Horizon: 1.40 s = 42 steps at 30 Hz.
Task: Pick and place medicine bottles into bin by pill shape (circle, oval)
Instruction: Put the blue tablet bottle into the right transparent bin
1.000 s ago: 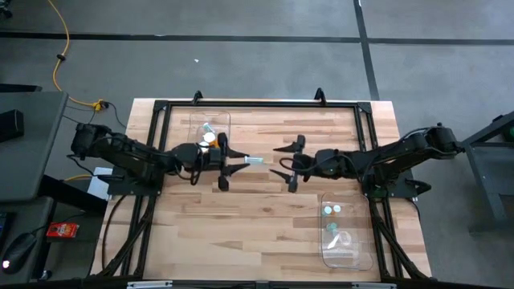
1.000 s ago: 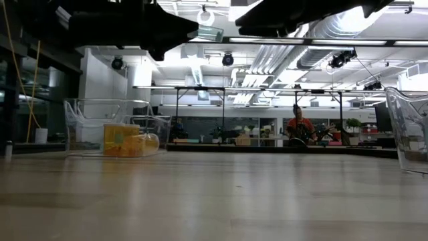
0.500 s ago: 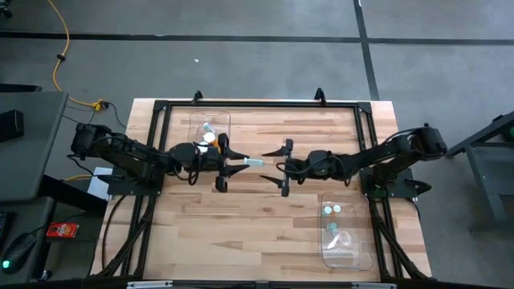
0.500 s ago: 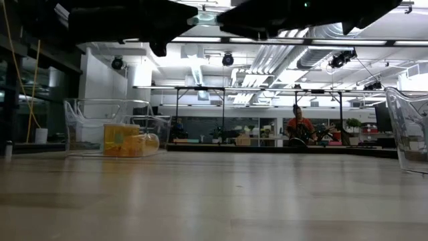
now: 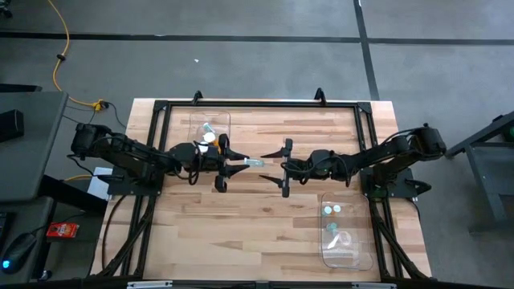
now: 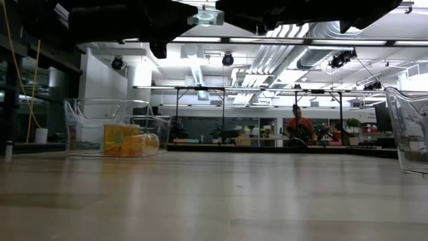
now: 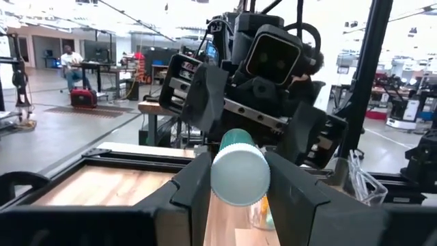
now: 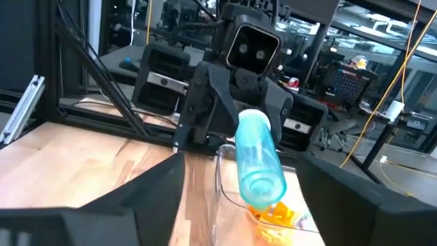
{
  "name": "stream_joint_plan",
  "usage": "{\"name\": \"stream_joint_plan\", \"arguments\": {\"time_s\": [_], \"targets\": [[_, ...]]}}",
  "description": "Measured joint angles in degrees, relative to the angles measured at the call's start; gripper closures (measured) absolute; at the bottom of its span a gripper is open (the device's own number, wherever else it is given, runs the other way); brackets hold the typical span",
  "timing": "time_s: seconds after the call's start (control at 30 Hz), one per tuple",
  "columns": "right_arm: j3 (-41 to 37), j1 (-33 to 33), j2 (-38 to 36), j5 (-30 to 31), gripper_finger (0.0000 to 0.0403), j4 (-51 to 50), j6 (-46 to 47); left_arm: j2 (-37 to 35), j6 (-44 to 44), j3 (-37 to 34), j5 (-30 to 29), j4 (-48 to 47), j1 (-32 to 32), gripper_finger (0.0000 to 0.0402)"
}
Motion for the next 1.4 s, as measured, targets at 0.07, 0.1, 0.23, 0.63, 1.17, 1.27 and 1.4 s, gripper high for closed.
{"name": "stream_joint_plan", "arguments": {"time_s": [0.07, 0.1, 0.23, 0.63, 1.17, 1.27, 1.4], "targets": [[0.00, 0.00, 0.00, 0.02, 0.0150, 0.01, 0.72, 0.01, -0.03, 0.02, 0.00, 0.68, -0.05, 0.0291], [0.00, 0.00, 0.00, 0.01, 0.0161, 0.06, 1.11, 0.01, -0.19, 0.04, 0.00, 1.22, -0.05, 0.0291], [0.00, -0.27, 0.00, 0.02, 0.0199, 0.35, 2.04, 0.01, -1.46, 0.07, 0.04, 2.27, -0.17, 0.0291], [0.00, -0.42, 0.00, -1.24, 0.0230, 1.95, 4.38, 0.37, -1.49, 1.38, -0.05, 2.43, -1.22, 0.0291], [0.00, -0.42, 0.07, -1.20, 0.0230, 1.85, 4.93, 5.98, 1.09, 5.95, -1.31, 2.05, -2.93, 0.0291], [0.00, -0.42, 0.07, -1.18, 0.0240, 1.84, 4.92, 5.98, 1.11, 5.95, -1.75, 2.05, -2.93, 0.0291], [0.00, -0.42, 0.07, -1.20, 0.0264, 1.80, 4.96, 5.98, 1.13, 5.95, -1.81, 2.05, -2.93, 0.0291]]}}
